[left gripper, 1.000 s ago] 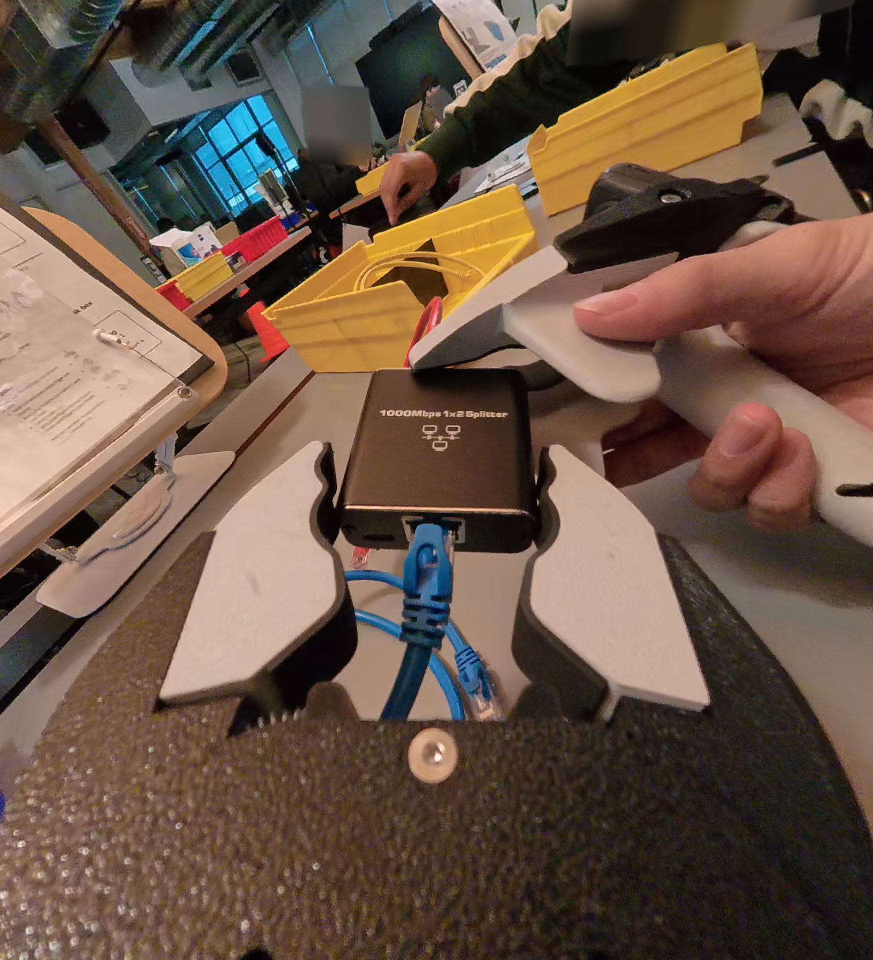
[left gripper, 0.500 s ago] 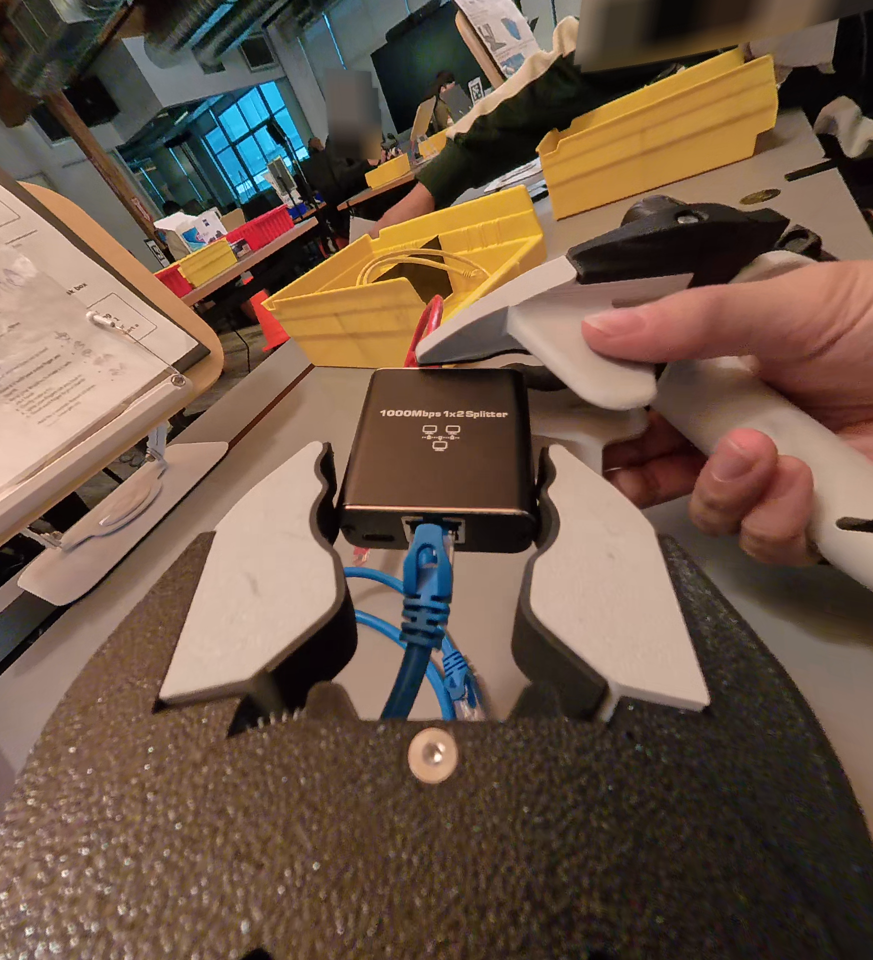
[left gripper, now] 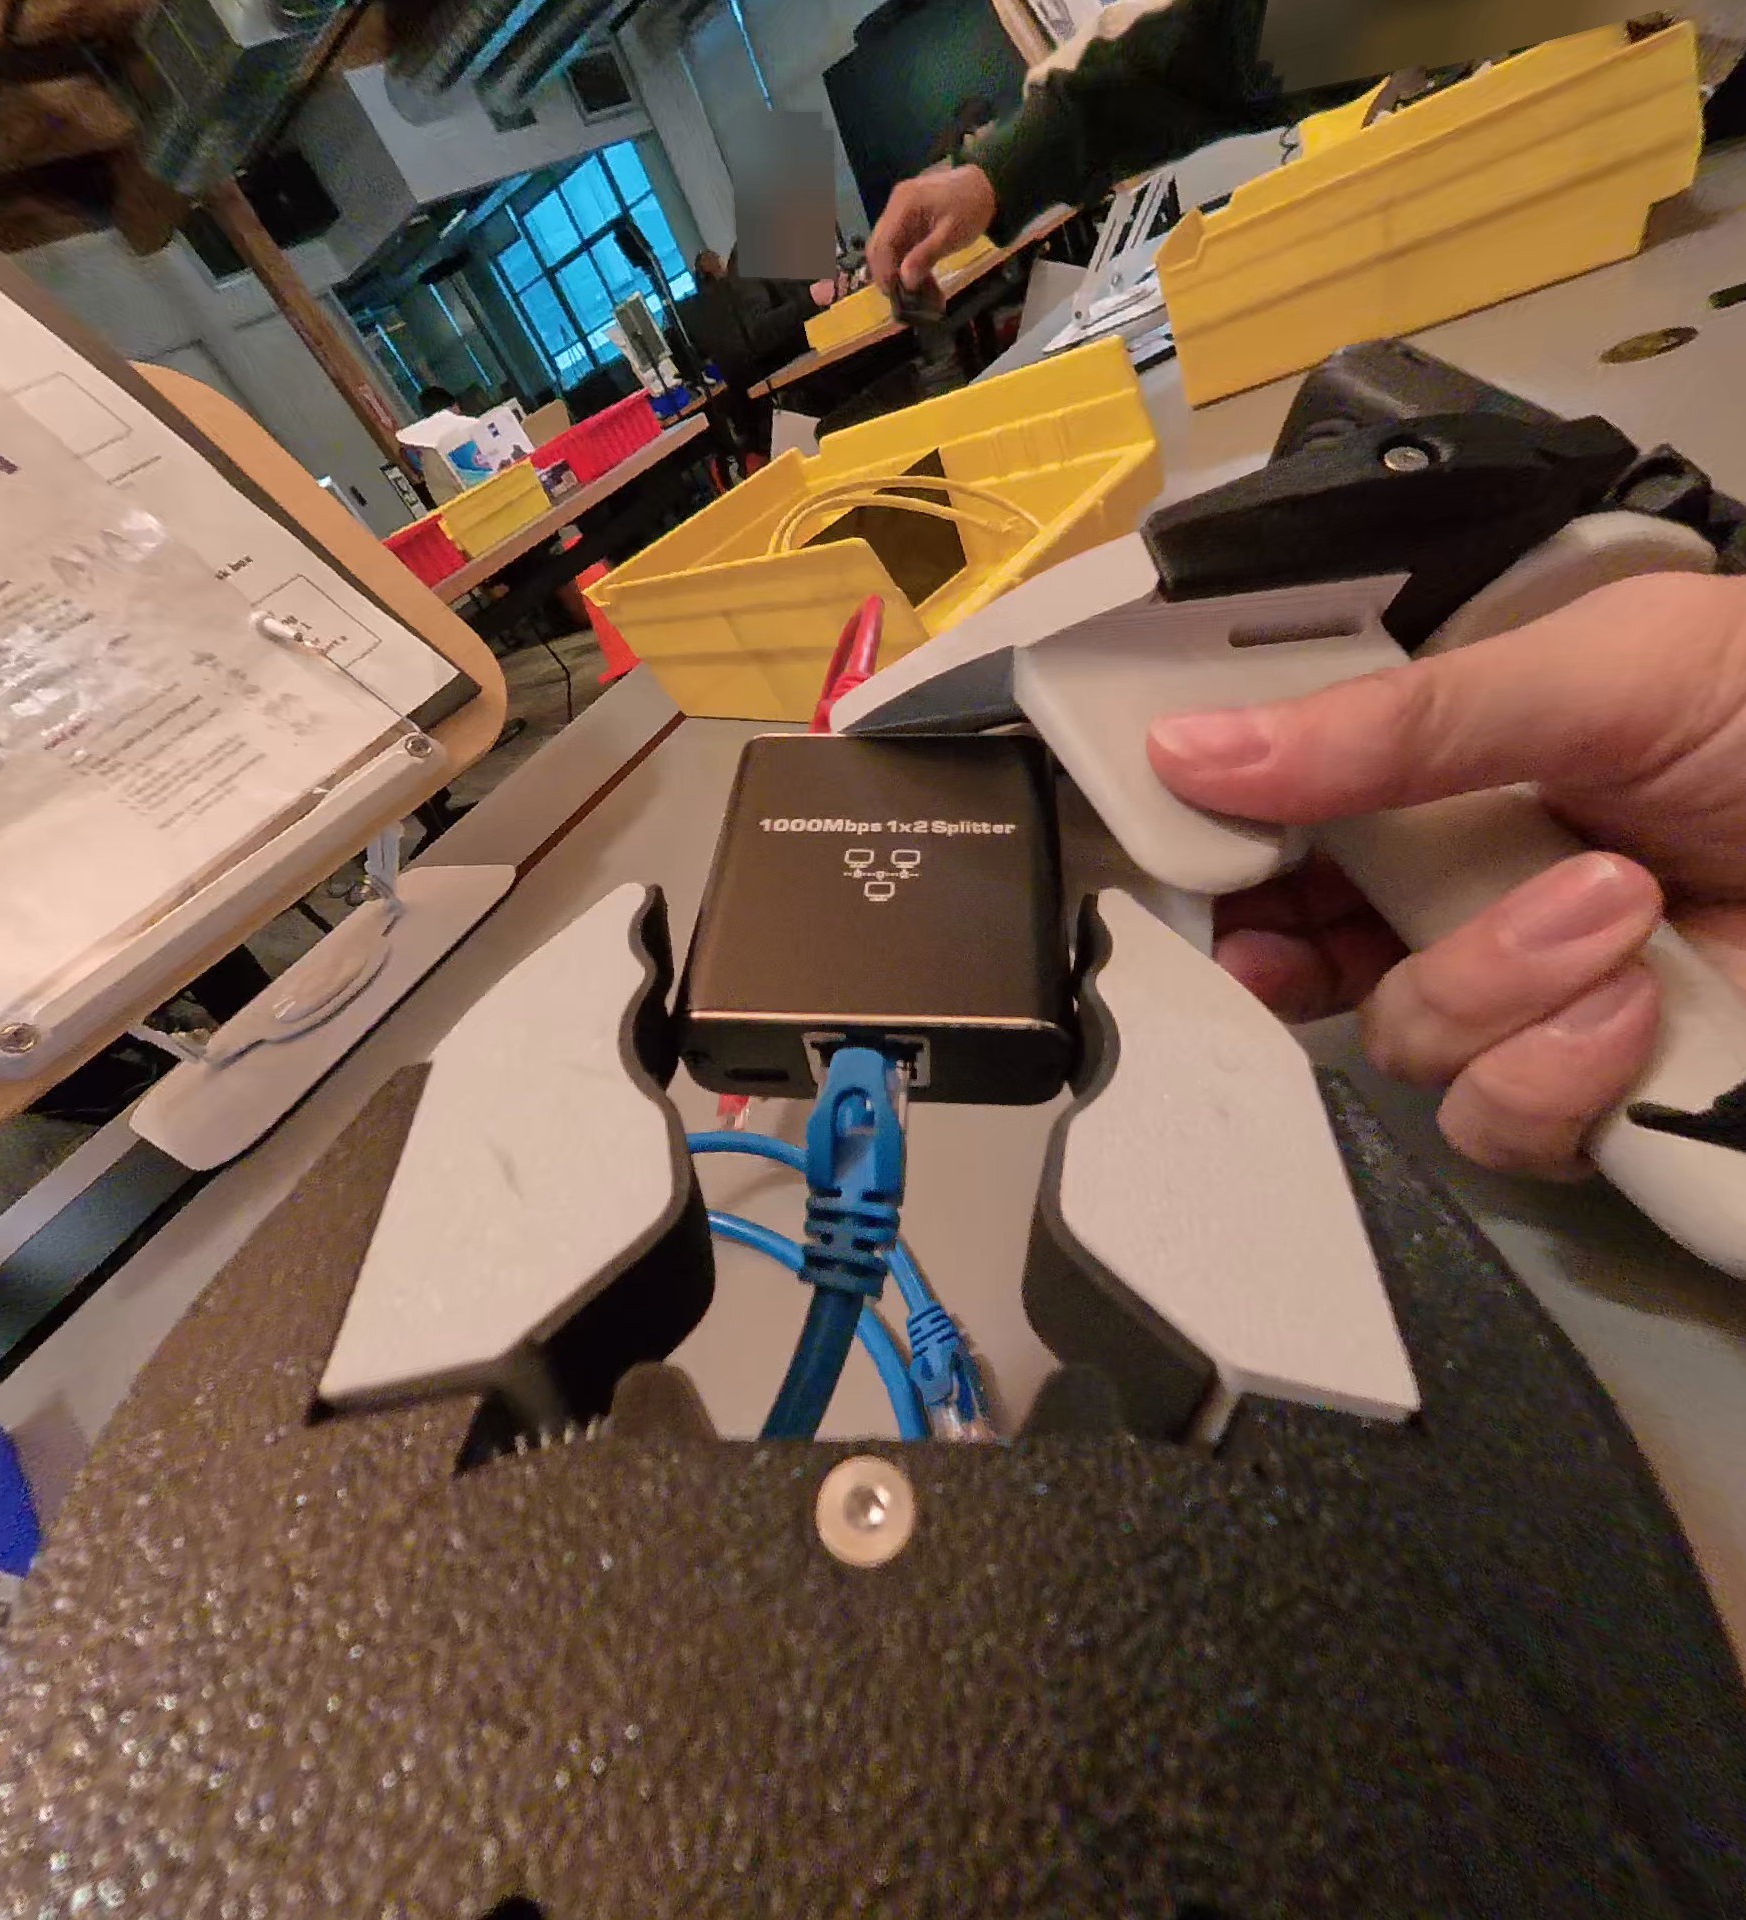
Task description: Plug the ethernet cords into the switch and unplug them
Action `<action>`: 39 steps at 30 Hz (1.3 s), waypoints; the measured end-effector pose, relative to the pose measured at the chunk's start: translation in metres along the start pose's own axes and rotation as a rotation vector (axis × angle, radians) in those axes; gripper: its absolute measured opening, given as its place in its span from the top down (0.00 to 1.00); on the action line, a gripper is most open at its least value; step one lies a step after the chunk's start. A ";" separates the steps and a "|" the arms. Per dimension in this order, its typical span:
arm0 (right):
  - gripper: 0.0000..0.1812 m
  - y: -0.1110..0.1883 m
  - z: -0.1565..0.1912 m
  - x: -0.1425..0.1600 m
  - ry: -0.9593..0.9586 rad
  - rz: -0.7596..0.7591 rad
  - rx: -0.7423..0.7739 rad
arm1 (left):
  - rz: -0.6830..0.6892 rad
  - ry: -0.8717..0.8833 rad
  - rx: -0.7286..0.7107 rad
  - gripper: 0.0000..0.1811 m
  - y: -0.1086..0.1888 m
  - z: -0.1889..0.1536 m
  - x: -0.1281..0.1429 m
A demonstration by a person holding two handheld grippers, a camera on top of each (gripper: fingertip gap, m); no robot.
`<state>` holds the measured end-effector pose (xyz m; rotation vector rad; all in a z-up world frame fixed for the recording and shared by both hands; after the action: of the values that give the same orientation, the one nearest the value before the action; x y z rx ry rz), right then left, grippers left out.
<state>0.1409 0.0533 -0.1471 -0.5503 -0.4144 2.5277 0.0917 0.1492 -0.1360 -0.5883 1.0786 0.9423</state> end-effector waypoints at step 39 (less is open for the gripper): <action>0.94 0.009 0.087 -0.117 0.691 0.161 -0.079 | -0.201 0.093 -0.221 0.59 0.020 0.028 -0.001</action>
<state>0.1886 -0.0336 -0.0400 -1.4650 -0.2111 2.2755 0.0878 0.1807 -0.1235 -0.9133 0.9832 0.8699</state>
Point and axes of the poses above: each gripper's, where its closed fingertips meet, y back along the fingers, x out of its underside, z = x × y across the jaws, the point moved 7 cm from there along y, back along the fingers, and after that the axes turned 6 degrees about -z, right-handed, at the moved point
